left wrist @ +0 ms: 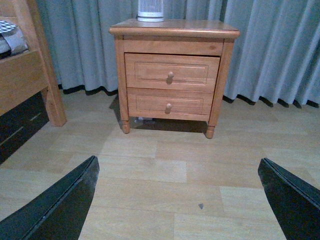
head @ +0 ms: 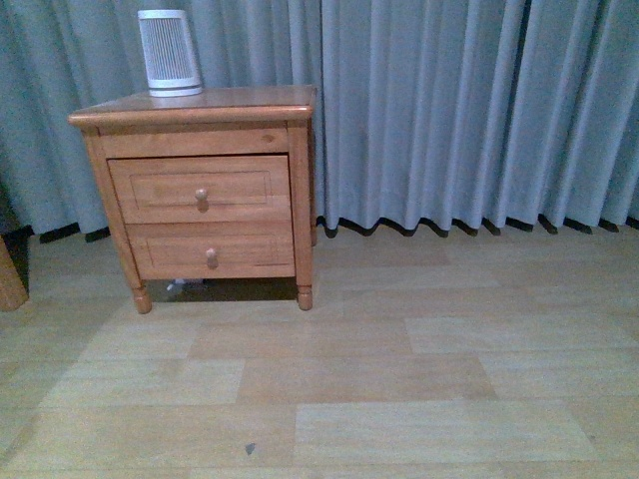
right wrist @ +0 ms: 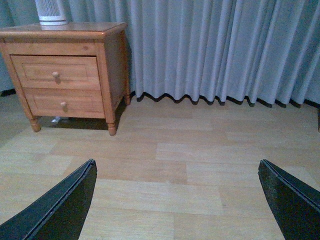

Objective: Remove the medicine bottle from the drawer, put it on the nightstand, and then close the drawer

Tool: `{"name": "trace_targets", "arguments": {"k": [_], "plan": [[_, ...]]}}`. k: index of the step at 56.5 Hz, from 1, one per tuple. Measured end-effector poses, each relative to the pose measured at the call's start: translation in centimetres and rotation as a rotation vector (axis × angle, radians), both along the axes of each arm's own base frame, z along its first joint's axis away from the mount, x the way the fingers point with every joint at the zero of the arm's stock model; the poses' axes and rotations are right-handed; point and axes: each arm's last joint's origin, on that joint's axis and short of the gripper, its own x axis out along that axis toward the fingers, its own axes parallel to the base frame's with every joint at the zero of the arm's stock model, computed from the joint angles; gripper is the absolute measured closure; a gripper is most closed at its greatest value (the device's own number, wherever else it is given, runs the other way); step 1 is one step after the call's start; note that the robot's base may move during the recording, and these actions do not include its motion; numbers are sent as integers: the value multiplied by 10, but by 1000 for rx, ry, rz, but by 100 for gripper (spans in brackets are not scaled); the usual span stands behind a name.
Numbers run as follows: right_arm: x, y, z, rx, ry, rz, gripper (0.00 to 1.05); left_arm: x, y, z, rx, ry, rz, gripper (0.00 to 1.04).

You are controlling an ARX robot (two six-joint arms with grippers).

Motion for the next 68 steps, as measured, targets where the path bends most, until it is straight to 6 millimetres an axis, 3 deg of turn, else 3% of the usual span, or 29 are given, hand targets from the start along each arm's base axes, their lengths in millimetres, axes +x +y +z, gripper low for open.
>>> {"name": "trace_targets", "arguments": {"k": [53, 56, 61, 68], "plan": [[0, 0, 0, 0, 0, 0, 7, 0, 0, 0, 0, 1, -1, 6], [0, 0, 0, 0, 0, 0, 7, 1, 0, 1, -95, 131, -98, 6], [0, 0, 0, 0, 0, 0, 7, 18, 6, 19, -269, 243, -170, 6], [0, 0, 0, 0, 0, 0, 7, 61, 16, 78, -334, 123, -187, 6]]}}
